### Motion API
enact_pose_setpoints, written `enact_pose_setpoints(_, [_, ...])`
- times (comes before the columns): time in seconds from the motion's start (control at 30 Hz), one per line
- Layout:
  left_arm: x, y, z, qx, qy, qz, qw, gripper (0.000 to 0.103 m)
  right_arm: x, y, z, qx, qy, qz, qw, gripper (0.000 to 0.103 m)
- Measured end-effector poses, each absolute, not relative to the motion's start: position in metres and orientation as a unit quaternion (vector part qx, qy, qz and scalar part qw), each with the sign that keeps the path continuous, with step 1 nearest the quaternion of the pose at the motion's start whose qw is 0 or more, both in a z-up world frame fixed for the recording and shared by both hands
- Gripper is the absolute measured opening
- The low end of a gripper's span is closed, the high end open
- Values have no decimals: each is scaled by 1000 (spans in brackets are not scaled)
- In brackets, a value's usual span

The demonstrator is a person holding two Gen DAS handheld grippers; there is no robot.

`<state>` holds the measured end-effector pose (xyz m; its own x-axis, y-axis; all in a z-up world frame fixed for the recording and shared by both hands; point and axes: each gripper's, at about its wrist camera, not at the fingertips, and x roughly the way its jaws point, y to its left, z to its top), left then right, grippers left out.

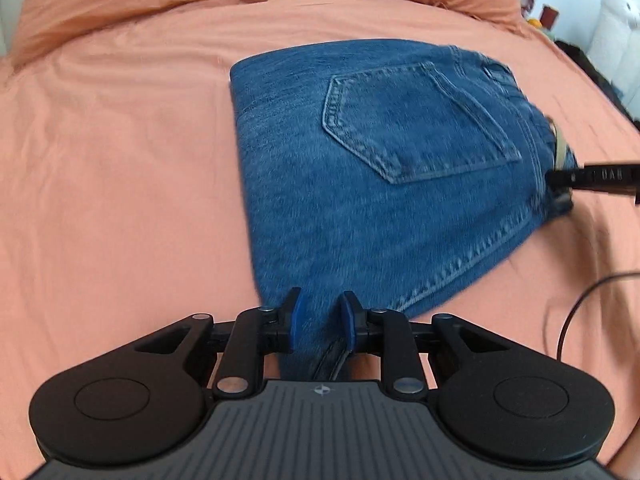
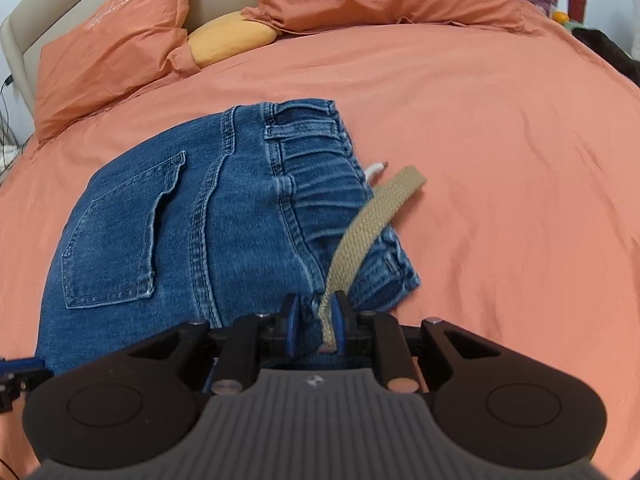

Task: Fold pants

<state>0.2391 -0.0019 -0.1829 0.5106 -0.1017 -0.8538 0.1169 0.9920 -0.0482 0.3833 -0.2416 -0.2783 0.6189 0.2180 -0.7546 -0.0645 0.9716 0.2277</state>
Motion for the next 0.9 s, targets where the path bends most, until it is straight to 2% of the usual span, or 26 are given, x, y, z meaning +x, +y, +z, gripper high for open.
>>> enact_pose_setpoints(0.1, [232,0,-178,6,495,-55,867,27,370,-254,-280,107,425,74,896,14])
enact_pose_setpoints(0.13, [232,3,-174,-7,497,-55,866,26,363,-262,-278,128,412,71,899,18])
enact_pose_setpoints(0.17, [230,7,-170,-25,492,-55,868,27,355,-272,-276,157,395,69,902,35])
enact_pose_setpoints(0.2, [227,12,-165,-48,483,-59,872,27,348,-282,-275,189,380,68,903,45])
enact_pose_setpoints(0.23, [228,18,-158,-75,471,-64,877,32,341,-293,-275,225,364,66,901,57])
enact_pose_setpoints(0.27, [231,24,-152,-101,459,-65,880,41,336,-303,-277,258,354,69,896,62])
enact_pose_setpoints(0.37, [249,42,-140,-174,441,-48,879,58,336,-325,-292,343,351,97,866,73])
enact_pose_setpoints(0.53, [292,55,-145,-234,437,-28,868,62,359,-339,-318,415,360,104,829,76])
enact_pose_setpoints(0.67, [320,56,-160,-246,445,-16,861,74,381,-342,-323,419,366,115,823,76])
enact_pose_setpoints(0.9, [352,55,-192,-222,483,-13,847,74,401,-343,-340,438,373,135,807,76])
